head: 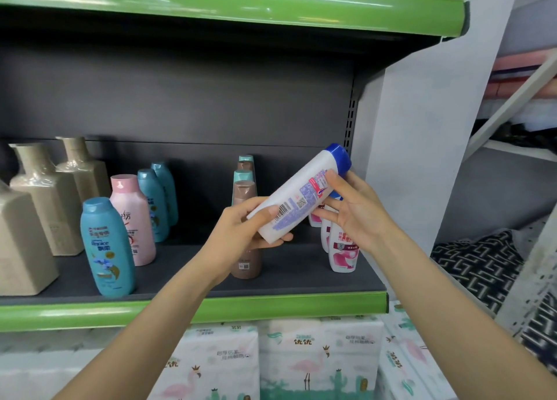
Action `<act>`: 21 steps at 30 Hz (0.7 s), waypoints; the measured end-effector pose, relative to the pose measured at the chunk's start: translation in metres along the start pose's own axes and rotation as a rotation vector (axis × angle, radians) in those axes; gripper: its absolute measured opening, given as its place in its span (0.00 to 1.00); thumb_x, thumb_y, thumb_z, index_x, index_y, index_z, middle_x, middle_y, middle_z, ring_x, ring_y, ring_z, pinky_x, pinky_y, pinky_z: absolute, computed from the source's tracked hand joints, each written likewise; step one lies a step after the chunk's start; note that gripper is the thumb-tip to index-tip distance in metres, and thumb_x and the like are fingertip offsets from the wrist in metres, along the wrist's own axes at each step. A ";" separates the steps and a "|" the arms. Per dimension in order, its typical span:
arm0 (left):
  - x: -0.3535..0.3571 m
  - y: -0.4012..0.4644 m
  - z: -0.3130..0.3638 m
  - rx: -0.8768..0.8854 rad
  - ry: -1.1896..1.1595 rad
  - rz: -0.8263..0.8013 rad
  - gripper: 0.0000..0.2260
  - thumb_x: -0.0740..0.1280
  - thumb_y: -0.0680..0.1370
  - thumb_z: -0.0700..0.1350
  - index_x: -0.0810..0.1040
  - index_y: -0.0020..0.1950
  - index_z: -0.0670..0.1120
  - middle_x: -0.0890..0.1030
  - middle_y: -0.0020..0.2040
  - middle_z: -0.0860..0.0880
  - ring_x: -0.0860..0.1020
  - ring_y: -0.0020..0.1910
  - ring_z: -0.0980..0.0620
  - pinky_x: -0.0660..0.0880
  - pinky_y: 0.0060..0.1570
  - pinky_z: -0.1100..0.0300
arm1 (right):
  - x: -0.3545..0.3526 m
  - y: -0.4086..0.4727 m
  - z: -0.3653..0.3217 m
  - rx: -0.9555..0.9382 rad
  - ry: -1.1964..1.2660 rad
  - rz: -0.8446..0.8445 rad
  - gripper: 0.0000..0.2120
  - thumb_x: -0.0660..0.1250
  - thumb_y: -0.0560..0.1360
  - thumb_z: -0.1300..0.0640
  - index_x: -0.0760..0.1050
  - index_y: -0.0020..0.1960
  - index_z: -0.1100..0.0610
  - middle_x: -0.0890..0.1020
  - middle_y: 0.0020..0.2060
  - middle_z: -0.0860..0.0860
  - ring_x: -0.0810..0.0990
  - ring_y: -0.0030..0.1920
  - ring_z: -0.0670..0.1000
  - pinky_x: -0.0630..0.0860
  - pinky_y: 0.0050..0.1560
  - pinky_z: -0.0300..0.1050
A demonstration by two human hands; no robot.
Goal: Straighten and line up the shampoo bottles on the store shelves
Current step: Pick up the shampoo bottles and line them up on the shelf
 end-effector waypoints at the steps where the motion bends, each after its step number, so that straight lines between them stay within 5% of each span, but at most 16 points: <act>1: -0.001 0.001 0.000 -0.003 0.008 0.002 0.16 0.66 0.72 0.48 0.78 0.58 0.44 0.83 0.49 0.41 0.83 0.46 0.43 0.79 0.42 0.57 | -0.001 0.000 0.000 -0.004 -0.021 0.011 0.08 0.65 0.76 0.57 0.75 0.55 0.55 0.84 0.45 0.52 0.84 0.48 0.51 0.81 0.41 0.45; 7: 0.001 0.003 -0.001 0.000 0.099 0.009 0.09 0.67 0.75 0.40 0.80 0.54 0.44 0.85 0.42 0.50 0.82 0.38 0.57 0.75 0.34 0.68 | -0.007 0.004 0.002 -0.021 -0.161 0.113 0.15 0.68 0.74 0.54 0.74 0.60 0.57 0.83 0.50 0.55 0.84 0.49 0.53 0.83 0.43 0.49; 21: 0.006 0.013 0.012 0.103 0.220 0.061 0.08 0.69 0.74 0.43 0.79 0.52 0.50 0.84 0.48 0.49 0.82 0.46 0.52 0.79 0.43 0.62 | 0.002 0.005 -0.004 -0.084 -0.284 0.126 0.10 0.68 0.75 0.54 0.77 0.56 0.53 0.84 0.48 0.52 0.84 0.48 0.50 0.82 0.43 0.47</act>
Point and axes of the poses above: each hand's wrist, its own y-axis towards the middle knuckle, its own x-axis out of the palm, z = x × y, the point moved 8 cm from there along y, towards the middle knuckle
